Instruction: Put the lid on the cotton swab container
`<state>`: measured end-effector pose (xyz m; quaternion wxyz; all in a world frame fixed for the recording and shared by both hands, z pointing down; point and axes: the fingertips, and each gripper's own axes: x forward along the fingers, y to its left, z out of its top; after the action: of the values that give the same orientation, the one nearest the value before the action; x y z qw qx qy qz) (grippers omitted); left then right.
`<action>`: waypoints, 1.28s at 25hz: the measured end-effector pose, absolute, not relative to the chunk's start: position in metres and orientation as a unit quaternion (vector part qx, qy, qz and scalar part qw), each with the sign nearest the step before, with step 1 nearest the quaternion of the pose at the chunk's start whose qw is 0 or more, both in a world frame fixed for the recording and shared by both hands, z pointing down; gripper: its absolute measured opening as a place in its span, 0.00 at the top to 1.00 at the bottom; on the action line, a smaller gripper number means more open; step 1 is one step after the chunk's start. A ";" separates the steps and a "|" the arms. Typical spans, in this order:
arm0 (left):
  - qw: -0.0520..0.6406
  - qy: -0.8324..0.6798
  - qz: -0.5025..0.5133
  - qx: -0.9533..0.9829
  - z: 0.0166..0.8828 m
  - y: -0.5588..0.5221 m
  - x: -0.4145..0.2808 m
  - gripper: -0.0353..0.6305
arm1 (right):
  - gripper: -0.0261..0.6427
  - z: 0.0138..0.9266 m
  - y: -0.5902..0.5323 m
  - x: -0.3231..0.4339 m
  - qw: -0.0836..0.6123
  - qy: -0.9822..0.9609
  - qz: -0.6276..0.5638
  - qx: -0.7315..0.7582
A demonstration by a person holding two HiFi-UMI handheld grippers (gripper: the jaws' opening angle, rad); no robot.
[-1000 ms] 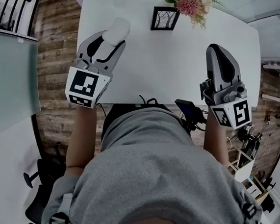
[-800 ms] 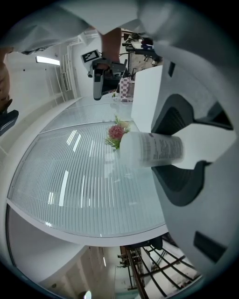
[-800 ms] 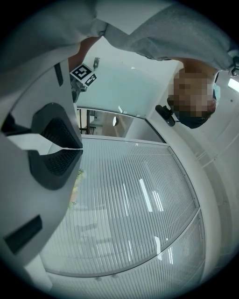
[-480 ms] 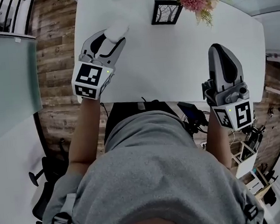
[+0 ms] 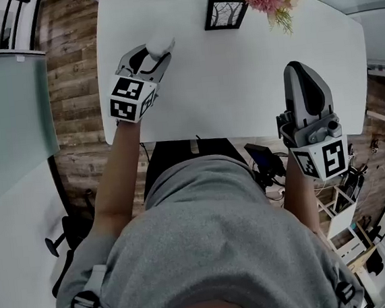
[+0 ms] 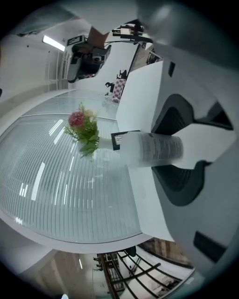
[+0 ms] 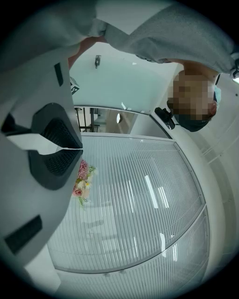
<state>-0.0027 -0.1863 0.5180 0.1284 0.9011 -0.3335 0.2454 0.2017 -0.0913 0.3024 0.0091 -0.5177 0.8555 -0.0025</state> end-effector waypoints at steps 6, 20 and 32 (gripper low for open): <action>0.141 -0.330 0.277 0.891 0.556 -0.192 0.002 0.65 | 0.92 0.308 -0.087 0.209 0.005 0.850 -0.007 -0.527; 0.154 -0.325 0.315 0.879 0.597 -0.194 0.008 0.65 | 0.92 0.315 -0.080 0.225 0.006 0.836 -0.016 -0.548; 0.165 -0.331 0.329 0.869 0.610 -0.199 0.010 0.65 | 0.92 0.313 -0.074 0.230 0.010 0.832 -0.014 -0.555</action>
<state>0.0104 -0.1985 0.6101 0.1646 0.8688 -0.3314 0.3290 0.2297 -0.0741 0.3131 0.0096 -0.5546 0.8319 -0.0143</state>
